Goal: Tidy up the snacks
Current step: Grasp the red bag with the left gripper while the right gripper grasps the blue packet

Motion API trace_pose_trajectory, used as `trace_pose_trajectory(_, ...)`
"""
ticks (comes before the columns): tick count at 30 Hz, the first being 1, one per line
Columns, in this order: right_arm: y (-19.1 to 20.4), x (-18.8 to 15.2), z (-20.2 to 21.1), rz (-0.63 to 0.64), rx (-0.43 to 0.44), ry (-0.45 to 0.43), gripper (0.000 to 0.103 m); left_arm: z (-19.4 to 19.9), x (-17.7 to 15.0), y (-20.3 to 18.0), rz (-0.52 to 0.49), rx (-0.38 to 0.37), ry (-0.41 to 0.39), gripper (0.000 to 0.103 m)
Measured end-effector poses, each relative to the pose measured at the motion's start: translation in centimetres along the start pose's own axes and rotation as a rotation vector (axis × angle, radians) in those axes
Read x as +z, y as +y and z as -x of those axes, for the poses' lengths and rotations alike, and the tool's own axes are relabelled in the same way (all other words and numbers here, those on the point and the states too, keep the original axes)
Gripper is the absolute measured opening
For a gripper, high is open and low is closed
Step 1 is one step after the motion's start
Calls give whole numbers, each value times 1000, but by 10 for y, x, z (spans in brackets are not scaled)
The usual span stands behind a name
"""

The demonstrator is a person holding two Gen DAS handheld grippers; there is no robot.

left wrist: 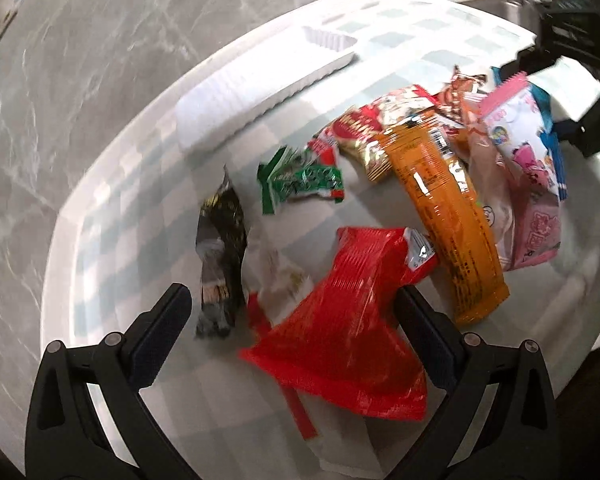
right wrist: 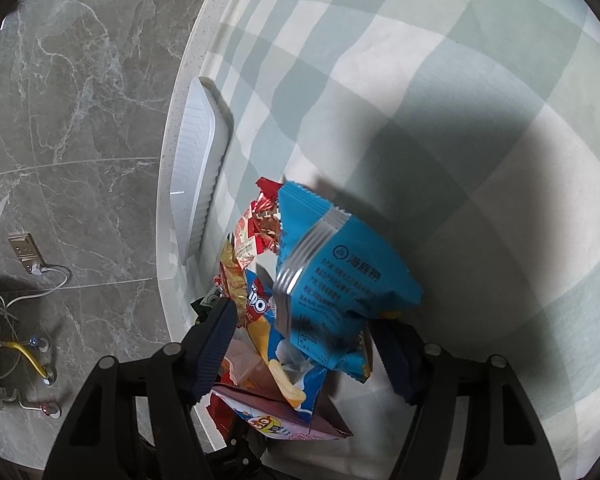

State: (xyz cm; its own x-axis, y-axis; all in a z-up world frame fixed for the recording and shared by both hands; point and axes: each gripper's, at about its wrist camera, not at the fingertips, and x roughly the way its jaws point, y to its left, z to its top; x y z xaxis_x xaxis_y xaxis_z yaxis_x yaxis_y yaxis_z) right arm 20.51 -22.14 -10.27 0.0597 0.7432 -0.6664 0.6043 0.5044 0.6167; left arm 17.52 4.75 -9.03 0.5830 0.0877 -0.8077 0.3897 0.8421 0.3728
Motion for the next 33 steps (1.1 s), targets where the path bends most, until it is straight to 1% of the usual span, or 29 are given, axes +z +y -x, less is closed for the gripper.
trace_pose_trajectory(2, 1, -1, 0, 2, -6, -1, 70, 1, 2, -7, -51, -17, -13, 102)
trace_pose_trajectory(4, 2, -1, 0, 6, -12, -1, 70, 0, 0, -12, -85, -22, -18, 99)
trace_pose_trajectory(5, 2, -1, 0, 9, -16, -2, 70, -3, 0, -14, -104, -38, -15, 90)
trace_pose_trajectory(6, 3, -1, 0, 13, -20, -2, 69, -4, 0, -18, -114, -68, -10, 74)
trace_pose_trajectory(7, 4, -2, 0, 16, -24, -3, 69, -6, 0, -19, -118, -94, 1, 66)
trace_pose_trajectory(8, 4, -2, 0, 21, -32, -3, 68, -9, 0, -19, -115, -120, 8, 53)
trace_pose_trajectory(9, 4, -2, 0, 24, -37, -4, 66, -12, 1, -19, -109, -143, 14, 52)
trace_pose_trajectory(10, 5, -1, 0, 32, -45, -5, 65, -17, 3, -19, -106, -151, 19, 51)
trace_pose_trajectory(11, 5, -1, 1, 38, -58, -6, 61, -19, 3, -19, -105, -154, 21, 49)
trace_pose_trajectory(12, 5, -1, 1, 46, -69, -5, 55, -19, 2, -21, -105, -166, 21, 46)
trace_pose_trajectory(13, 4, -1, 1, 51, -77, -3, 51, -20, 3, -22, -103, -173, 20, 45)
trace_pose_trajectory(14, 3, -2, 1, 50, -82, 0, 43, -19, 4, -21, -100, -184, 20, 43)
trace_pose_trajectory(15, 2, -1, 2, 53, -74, -1, 41, -19, 3, -21, -97, -197, 21, 42)
trace_pose_trajectory(20, 3, 1, 5, 103, -87, -2, 39, -28, 11, -16, -46, -257, 39, 41)
trace_pose_trajectory(26, 2, -1, 12, 130, -79, -20, 38, -28, 16, 5, 81, -364, 46, 40)
trace_pose_trajectory(28, 4, -3, 12, 129, -71, -23, 38, -25, 17, 12, 129, -390, 41, 40)
trace_pose_trajectory(33, 11, -2, 20, 140, -53, -30, 38, -14, 21, 30, 204, -440, 17, 40)
